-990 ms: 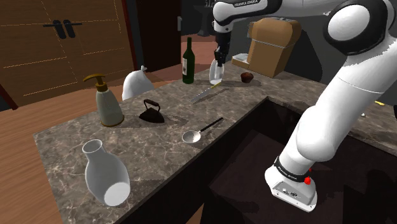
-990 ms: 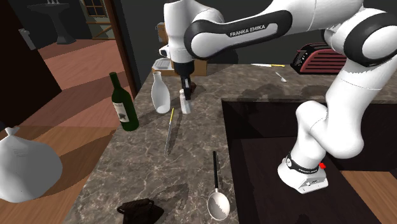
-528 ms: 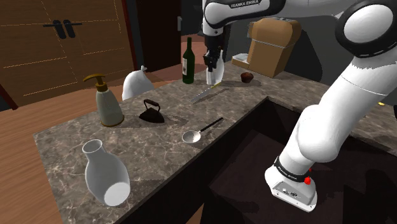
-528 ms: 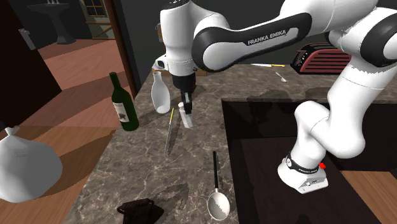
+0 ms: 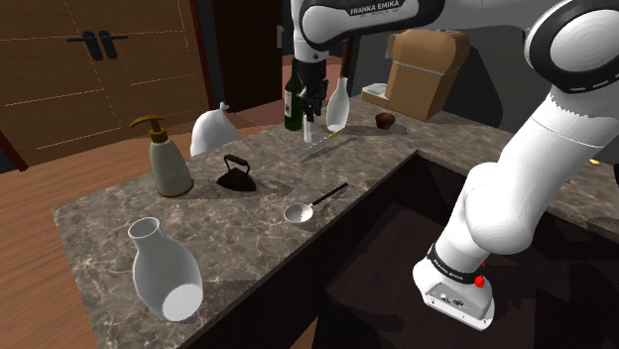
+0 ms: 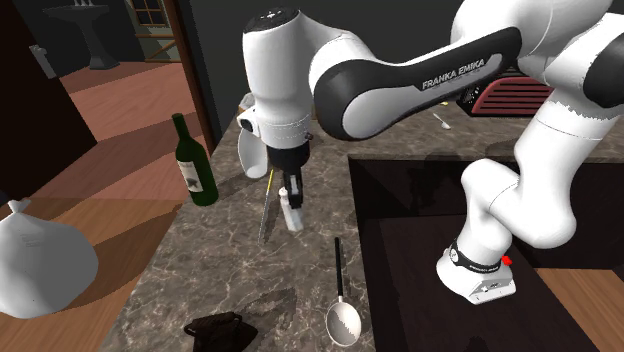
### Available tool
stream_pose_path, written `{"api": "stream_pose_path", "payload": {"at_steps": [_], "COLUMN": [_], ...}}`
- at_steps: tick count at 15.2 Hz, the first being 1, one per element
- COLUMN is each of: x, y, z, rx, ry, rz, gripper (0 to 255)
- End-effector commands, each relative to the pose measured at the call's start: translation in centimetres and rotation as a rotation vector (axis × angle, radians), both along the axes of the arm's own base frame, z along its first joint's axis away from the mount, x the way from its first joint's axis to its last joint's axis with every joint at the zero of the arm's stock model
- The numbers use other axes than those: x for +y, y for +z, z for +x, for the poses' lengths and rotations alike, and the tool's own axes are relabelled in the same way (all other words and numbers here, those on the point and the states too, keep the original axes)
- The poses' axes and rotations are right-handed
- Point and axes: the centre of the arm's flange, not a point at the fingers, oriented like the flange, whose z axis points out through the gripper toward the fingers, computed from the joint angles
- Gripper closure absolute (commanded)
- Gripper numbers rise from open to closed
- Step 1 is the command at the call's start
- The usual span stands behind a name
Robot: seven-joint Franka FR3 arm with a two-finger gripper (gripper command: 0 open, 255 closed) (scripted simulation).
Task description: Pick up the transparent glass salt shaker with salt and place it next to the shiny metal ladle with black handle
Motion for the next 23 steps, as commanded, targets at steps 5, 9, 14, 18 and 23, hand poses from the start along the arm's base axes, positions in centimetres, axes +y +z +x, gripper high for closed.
{"api": "stream_pose_path", "payload": {"at_steps": [5,9,14,18,23], "x": [0.3,0.3,0.3,0.3,0.3], "y": [-3.1,-5.2,-7.9,-10.0,-12.6], "z": [0.0,0.0,0.0,0.0,0.0], "rx": [0.0,0.0,0.0,0.0,0.0], "ry": [-0.001,-0.001,-0.001,-0.001,-0.001], "rz": [0.0,0.0,0.0,0.0,0.0], "gripper": [255,255,255,255,255]}}
